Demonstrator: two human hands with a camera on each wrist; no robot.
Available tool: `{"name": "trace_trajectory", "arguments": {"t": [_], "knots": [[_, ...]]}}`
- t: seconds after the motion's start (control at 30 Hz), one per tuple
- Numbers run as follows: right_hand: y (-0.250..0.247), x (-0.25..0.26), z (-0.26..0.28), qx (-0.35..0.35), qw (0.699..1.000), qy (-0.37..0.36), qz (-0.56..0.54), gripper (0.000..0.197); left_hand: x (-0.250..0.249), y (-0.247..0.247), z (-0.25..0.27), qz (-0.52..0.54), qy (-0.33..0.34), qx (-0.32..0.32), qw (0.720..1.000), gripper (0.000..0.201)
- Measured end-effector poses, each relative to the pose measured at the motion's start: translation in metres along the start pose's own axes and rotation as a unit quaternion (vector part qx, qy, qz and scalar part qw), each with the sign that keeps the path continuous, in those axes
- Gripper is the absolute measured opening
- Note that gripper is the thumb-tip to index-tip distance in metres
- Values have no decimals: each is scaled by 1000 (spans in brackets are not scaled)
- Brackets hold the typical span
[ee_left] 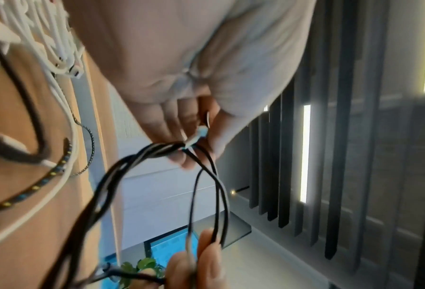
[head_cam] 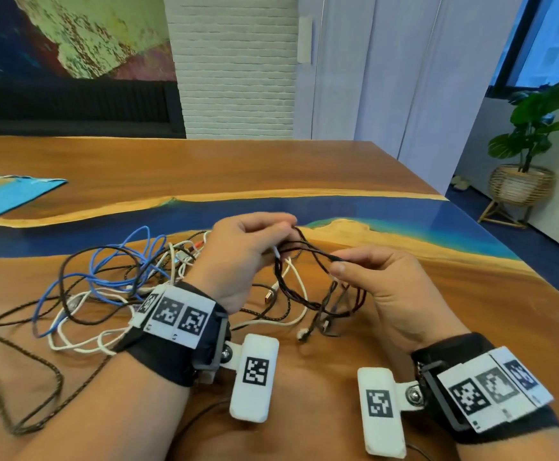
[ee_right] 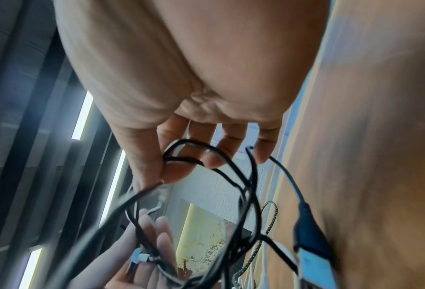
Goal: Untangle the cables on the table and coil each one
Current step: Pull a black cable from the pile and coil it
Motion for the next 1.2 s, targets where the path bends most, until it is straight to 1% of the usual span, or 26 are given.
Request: {"name": "trace_trajectory", "arguments": {"t": [0.07, 0.13, 0.2, 0.23, 0.3, 0.37, 0.43, 0.47, 0.5, 0.53, 0.57, 0.6, 0.63, 0.67, 0.7, 0.73, 0.77, 0.8, 0.83, 0.87, 0.93, 0.97, 1.03, 1.1, 1.2], "knots": [[-1, 1, -1, 1, 1000, -2, 16, 12, -7, -12, -7, 104, 38, -56, 992, 16], [-4, -1, -2, -21, 1000, 7, 7, 4, -16, -23, -10, 199, 51, -84, 975, 21], [-9, -5, -4, -59, 998, 23, 0, 8, -21, -26, -8, 239, 22, -68, 968, 29], [-11, -7, -5, -73, 997, 31, 1, 10, -21, -24, -5, 229, -5, -48, 972, 32], [-14, -9, -6, -99, 994, 35, -7, 11, -16, -17, -1, 144, -57, -4, 988, 36], [-17, -5, -7, -120, 992, 24, -24, 10, -9, -7, 2, 11, -81, 43, 996, 37], [-18, -1, -7, -133, 990, 12, -41, 9, -3, 0, 5, -104, -86, 88, 987, 31], [-18, 2, -7, -135, 990, 5, -50, 9, -2, 1, 6, -146, -87, 107, 980, 28], [-18, 3, -6, -135, 989, 0, -58, 10, -1, 0, 8, -173, -86, 117, 974, 26], [-18, 5, -6, -134, 989, -3, -61, 11, -1, -1, 7, -183, -80, 114, 973, 27], [-19, 5, -6, -132, 989, -4, -62, 11, -3, -3, 5, -173, -67, 93, 978, 27], [-19, 5, -6, -129, 990, -2, -63, 11, -6, -7, 1, -134, -50, 53, 988, 27], [-20, 4, -6, -128, 989, 2, -67, 11, -10, -12, -2, -67, -33, 0, 997, 26], [-21, 2, -7, -129, 989, 8, -73, 11, -13, -18, -6, 17, -17, -54, 998, 24], [-23, 0, -8, -132, 988, 18, -80, 10, -16, -24, -9, 102, -3, -91, 991, 22], [-24, -3, -9, -135, 987, 30, -86, 10, -18, -28, -11, 172, 6, -107, 979, 22], [-25, -5, -10, -136, 985, 41, -93, 9, -20, -32, -11, 217, 9, -108, 970, 22], [-25, -7, -9, -135, 984, 51, -100, 9, -21, -34, -11, 237, 3, -100, 966, 23], [-24, -8, -9, -134, 984, 58, -105, 9, -21, -35, -10, 231, -7, -86, 969, 24], [-23, -8, -9, -135, 983, 63, -107, 9, -21, -34, -9, 201, -19, -72, 977, 26], [-23, -7, -8, -140, 982, 68, -107, 10, -19, -28, -6, 109, -35, -47, 992, 30], [-24, -6, -8, -145, 981, 72, -109, 11, -18, -25, -6, 79, -29, -41, 996, 30], [-26, -5, -8, -156, 977, 81, -118, 13, -21, -22, -6, 80, -1, -60, 995, 26], [-28, -4, -8, -165, 974, 88, -131, 17, -26, -26, -6, 121, 36, -97, 987, 20], [-28, -5, -7, -171, 971, 96, -134, 21, -29, -36, -8, 143, 73, -146, 976, 23]]}}
Point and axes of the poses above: each hand's wrist, its own z-axis away from the middle knuckle, its own y-axis out of the palm, x = y × z, the point moved 4 cm from there along -z, towards the middle knuckle, and after that the axes turned 1 degree about y, right-handed, at the moved point
